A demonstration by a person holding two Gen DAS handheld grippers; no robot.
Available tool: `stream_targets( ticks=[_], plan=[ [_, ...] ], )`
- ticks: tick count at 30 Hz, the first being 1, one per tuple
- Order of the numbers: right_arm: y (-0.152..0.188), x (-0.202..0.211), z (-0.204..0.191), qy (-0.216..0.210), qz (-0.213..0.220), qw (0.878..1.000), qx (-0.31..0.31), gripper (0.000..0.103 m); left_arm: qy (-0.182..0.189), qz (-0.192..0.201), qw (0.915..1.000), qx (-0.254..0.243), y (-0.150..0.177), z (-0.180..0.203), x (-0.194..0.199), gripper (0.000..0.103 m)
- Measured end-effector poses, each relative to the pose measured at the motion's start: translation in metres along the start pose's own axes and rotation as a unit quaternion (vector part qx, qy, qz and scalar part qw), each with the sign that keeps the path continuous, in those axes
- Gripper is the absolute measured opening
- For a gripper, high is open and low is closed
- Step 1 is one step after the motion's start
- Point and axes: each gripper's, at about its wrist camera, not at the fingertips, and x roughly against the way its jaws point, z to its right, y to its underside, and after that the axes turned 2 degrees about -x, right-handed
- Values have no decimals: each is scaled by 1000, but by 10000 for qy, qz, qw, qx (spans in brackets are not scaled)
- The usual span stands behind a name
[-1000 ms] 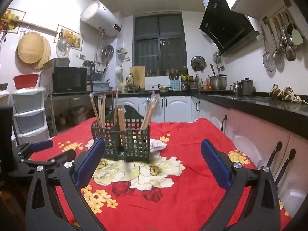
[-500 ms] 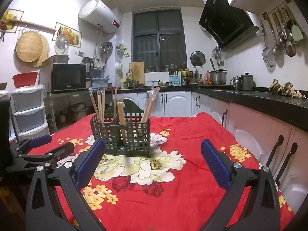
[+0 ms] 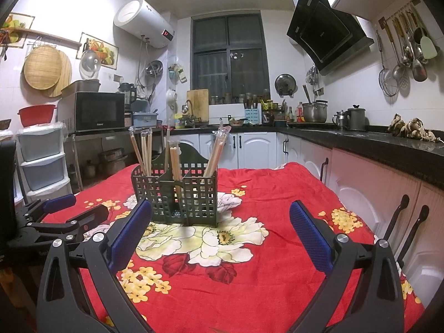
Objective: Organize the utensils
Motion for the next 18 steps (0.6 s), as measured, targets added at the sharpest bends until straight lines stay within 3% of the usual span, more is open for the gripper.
stream_targets(
  ticks=[18],
  plan=[
    [1,-1,-1,-3,-20,10000,14,97,12,-5,10000,1,0,2,-1,93]
  ],
)
